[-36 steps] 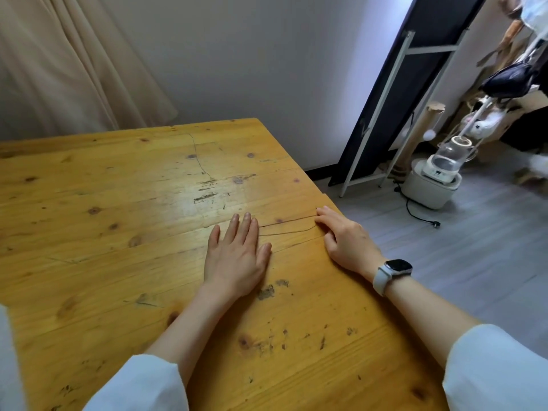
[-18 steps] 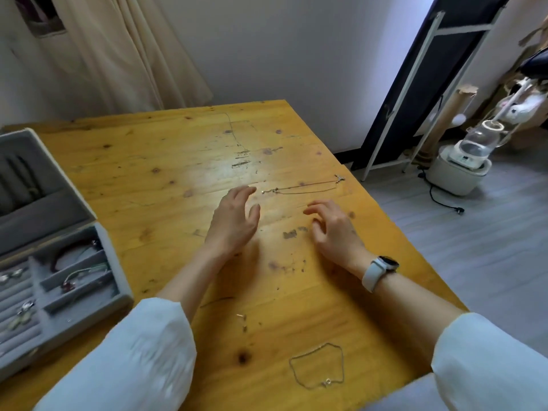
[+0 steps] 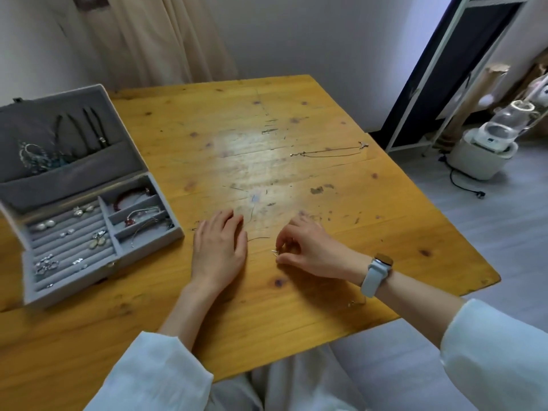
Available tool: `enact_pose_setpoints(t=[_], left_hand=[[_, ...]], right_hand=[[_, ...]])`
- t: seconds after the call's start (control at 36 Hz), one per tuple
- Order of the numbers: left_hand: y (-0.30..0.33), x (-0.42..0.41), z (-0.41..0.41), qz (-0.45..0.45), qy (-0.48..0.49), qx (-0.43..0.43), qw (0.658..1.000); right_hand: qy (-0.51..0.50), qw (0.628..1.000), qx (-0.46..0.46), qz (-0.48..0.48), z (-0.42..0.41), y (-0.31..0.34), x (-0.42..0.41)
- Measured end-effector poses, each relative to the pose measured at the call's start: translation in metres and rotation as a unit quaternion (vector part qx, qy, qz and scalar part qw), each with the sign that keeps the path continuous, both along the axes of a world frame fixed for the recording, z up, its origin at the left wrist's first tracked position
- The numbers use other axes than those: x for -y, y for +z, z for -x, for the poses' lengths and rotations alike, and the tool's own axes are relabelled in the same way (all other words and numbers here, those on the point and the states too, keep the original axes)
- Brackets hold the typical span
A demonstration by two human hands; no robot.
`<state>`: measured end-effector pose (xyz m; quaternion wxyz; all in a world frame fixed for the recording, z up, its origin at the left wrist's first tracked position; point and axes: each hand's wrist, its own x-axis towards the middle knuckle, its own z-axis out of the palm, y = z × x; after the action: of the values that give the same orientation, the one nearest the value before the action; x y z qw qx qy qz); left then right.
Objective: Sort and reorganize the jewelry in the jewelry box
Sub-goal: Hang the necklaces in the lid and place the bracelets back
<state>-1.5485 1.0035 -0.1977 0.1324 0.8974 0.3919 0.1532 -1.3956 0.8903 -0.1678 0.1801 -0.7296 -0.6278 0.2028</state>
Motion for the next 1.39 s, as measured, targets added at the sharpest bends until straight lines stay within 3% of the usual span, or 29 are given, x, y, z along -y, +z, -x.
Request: enact_pose_setpoints(t=[0.22,0.39,0.64,0.83,1.0,1.11,1.39], left_hand=[[0.000,0.002,-0.002,-0.014,0.005,-0.003,1.000],[0.001,0.004,-0.005,-0.009,0.008,0.000,1.000],[0.000,0.003,-0.052,0.013,-0.010,0.059,0.998],[0.000,0.007,-0.112,0.014,-0.073,0.085,0.994],[0.003,0.011,-0.176,0.013,-0.156,-0.051,0.986],[0.002,0.004,-0.210,0.013,-0.152,-0.097,0.984],[-0.003,0.002,-0.213,0.002,-0.141,-0.121,0.983]], right_hand=[[-0.005,0.999,0.030,-0.042,0.006,-0.006,-0.002],[0.098,0.977,0.167,-0.084,0.001,-0.006,-0.004],[0.112,0.962,0.219,-0.122,-0.034,-0.016,-0.010],[-0.021,0.971,0.204,-0.123,-0.099,-0.025,-0.003],[-0.208,0.958,0.167,-0.107,-0.169,-0.026,-0.004],[-0.323,0.932,0.134,-0.096,-0.202,-0.026,-0.020],[-0.389,0.902,0.158,-0.101,-0.230,-0.033,-0.048]])
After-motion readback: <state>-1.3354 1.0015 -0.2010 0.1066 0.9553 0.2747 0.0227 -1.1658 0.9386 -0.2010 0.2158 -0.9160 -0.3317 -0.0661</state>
